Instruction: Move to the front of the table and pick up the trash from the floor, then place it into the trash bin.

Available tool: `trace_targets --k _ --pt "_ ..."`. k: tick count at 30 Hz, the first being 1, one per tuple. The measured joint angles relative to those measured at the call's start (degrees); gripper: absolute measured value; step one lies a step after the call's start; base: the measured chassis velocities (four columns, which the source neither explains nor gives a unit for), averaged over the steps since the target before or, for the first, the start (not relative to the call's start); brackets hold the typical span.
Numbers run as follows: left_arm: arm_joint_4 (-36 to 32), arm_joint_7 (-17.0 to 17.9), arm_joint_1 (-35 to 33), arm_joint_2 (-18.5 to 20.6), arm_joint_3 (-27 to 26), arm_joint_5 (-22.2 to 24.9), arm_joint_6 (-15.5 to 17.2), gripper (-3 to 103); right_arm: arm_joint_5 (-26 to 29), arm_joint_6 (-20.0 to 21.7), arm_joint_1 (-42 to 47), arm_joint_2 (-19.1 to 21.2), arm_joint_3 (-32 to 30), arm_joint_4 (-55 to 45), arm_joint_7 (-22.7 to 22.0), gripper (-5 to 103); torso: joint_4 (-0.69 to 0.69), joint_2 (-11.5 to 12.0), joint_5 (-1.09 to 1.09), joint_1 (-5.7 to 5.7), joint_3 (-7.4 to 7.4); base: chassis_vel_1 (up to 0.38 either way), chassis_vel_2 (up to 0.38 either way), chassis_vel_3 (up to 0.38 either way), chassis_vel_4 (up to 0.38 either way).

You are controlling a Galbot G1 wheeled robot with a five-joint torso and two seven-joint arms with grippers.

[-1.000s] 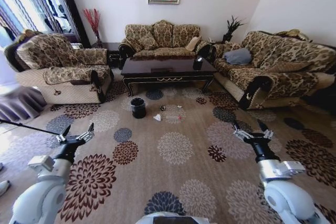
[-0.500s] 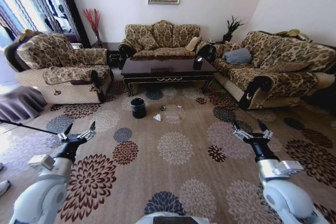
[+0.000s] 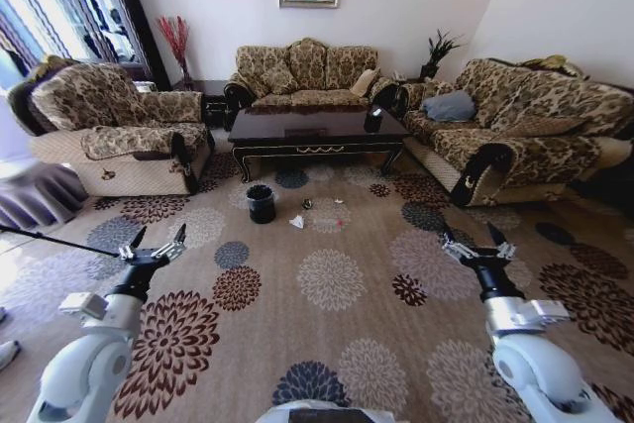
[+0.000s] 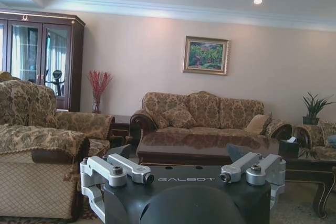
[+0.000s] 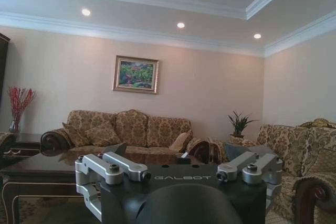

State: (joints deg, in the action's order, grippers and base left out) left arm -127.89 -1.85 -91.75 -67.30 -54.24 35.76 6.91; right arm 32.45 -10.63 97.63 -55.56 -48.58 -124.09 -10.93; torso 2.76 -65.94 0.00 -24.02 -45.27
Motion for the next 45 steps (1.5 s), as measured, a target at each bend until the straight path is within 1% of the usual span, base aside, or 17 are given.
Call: trace_targets --k 7,11,12,15,17,19,20,23,28,32,34,38,40,45 --pt "0.4 0.4 0.2 0.3 -0.1 -0.5 0.6 100 -0.3 0.2 -0.3 -0.2 0.4 0.8 0.0 100 0.01 0.1 0.0 0.03 0.04 0.0 0.0 0.0 0.0" --pt "0.3 0.4 0.1 0.3 0.0 -1.0 0.8 100 -0.4 0.3 -0.4 -0.2 0.5 1.2 0.0 100 0.01 0.6 0.0 0.29 0.33 0.0 0.0 0.0 0.0" --pt "0.3 0.4 0.1 0.3 0.1 -1.2 0.8 100 -0.5 0.3 -0.4 -0.3 0.5 1.2 0.0 100 0.01 1.3 0.0 0.57 0.68 0.0 0.0 0.0 0.0" --pt "0.3 0.4 0.1 0.2 0.1 -1.4 0.8 100 -0.5 0.3 -0.3 -0.4 0.5 1.2 0.0 100 0.01 1.8 0.0 0.83 1.0 0.0 0.0 0.0 0.0" --pt "0.4 0.4 0.1 0.2 0.1 -1.7 0.8 100 -0.6 0.2 -0.3 -0.5 0.6 1.2 0.1 100 0.01 2.9 0.0 1.3 1.6 0.0 0.0 0.0 0.0" --pt "0.4 0.4 0.1 0.1 0.1 -1.8 0.8 100 -0.6 0.1 -0.4 -0.5 0.6 1.2 0.1 100 0.01 3.7 0.0 1.63 2.02 0.0 0.0 0.0 0.0" --pt "0.4 0.4 0.1 0.1 0.1 -1.8 0.8 100 -0.6 0.1 -0.4 -0.5 0.6 1.2 0.1 100 0.01 3.7 0.0 1.63 2.02 0.0 0.0 0.0 0.0" --pt "0.4 0.4 0.1 -0.1 0.1 -2.4 0.9 100 -0.6 0.0 -0.6 -0.5 0.6 1.2 0.3 100 0.01 5.0 0.0 2.24 2.77 0.0 0.0 0.0 0.0" --pt "0.4 0.4 0.1 -0.2 0.1 -2.7 0.9 100 -0.6 -0.2 -0.7 -0.5 0.6 1.3 0.3 100 0.01 6.1 0.0 2.73 3.3 0.0 0.0 0.0 0.0" --pt "0.5 0.4 0.1 -0.4 0.3 -3.2 1.0 100 -0.7 -0.4 -0.7 -0.5 0.7 1.8 0.5 100 0.01 7.4 0.0 3.36 4.07 0.0 0.0 0.0 0.0" --pt "0.6 0.4 0.1 -0.5 0.3 -3.3 1.0 100 -0.8 -0.4 -0.8 -0.5 0.7 1.9 0.6 100 0.01 7.7 0.0 3.46 4.2 0.0 0.0 0.0 0.0" --pt "1.0 0.3 0.5 -0.6 0.4 -3.4 1.1 100 -0.8 -0.5 -1.2 -0.4 1.0 2.4 0.7 100 0.01 9.4 0.0 4.16 5.21 0.0 0.0 0.0 0.0" --pt "1.1 0.3 0.5 -0.6 0.5 -3.4 1.1 100 -0.8 -0.5 -1.2 -0.3 1.0 2.5 0.7 100 0.01 9.7 0.0 4.29 5.39 0.0 0.0 0.0 0.0" --pt "1.3 0.3 0.6 -0.7 0.8 -3.5 1.1 100 -1.0 -0.4 -1.2 -0.4 1.0 2.8 0.7 100 0.01 11.3 0.0 5.05 6.27 0.0 0.0 0.0 0.0"
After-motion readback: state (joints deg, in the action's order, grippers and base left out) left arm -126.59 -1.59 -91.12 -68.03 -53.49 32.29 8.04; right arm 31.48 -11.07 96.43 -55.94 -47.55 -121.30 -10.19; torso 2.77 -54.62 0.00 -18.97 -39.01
